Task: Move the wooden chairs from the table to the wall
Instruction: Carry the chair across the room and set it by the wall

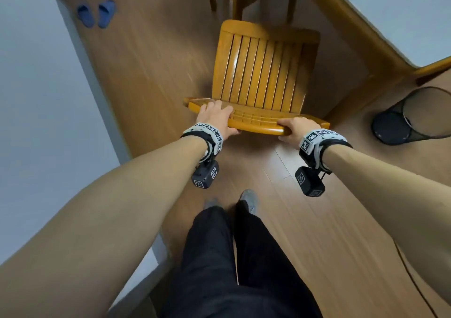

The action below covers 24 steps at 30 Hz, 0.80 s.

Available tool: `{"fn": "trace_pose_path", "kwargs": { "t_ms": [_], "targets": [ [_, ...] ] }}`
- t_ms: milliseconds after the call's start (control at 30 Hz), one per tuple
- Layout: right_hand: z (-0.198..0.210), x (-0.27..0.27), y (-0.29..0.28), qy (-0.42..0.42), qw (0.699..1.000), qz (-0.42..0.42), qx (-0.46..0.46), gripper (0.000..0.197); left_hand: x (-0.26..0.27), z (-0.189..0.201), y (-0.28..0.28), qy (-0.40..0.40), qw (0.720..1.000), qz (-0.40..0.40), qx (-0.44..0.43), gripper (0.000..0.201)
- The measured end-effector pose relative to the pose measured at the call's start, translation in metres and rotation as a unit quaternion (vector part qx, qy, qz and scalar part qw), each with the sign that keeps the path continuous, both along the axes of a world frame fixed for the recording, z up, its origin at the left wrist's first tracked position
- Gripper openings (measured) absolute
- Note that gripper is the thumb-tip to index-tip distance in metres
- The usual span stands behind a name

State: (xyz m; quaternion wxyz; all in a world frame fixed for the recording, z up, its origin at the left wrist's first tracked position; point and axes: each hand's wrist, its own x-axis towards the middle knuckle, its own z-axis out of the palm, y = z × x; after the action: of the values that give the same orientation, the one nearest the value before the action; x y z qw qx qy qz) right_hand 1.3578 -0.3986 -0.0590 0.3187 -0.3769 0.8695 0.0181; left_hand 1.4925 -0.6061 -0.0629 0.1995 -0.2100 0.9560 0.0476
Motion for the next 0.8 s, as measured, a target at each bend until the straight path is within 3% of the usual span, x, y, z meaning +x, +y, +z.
{"fn": "trace_pose_path", "kwargs": {
  "t_ms": [100,333,600,800],
  "targets": [
    [0.004,0.018,0.027,0.007,0.999,0.032,-0.002,0.038,0.033,-0.003,0.036,0.021,0.998,0.04,0.046,0.053],
    [-0.011,0.06,0.104,0.002,0.996,0.088,-0.02,0.033,0.105,0.006,0.135,0.005,0.996,0.081,0.034,0.053],
    [-0.03,0.12,0.231,-0.008,0.986,0.167,-0.01,0.044,0.193,-0.003,0.288,-0.018,0.986,0.158,0.052,0.056],
    [-0.028,0.137,0.325,-0.007,0.972,0.234,-0.021,0.04,0.23,-0.003,0.413,-0.017,0.967,0.245,0.064,0.056]
  ]
}}
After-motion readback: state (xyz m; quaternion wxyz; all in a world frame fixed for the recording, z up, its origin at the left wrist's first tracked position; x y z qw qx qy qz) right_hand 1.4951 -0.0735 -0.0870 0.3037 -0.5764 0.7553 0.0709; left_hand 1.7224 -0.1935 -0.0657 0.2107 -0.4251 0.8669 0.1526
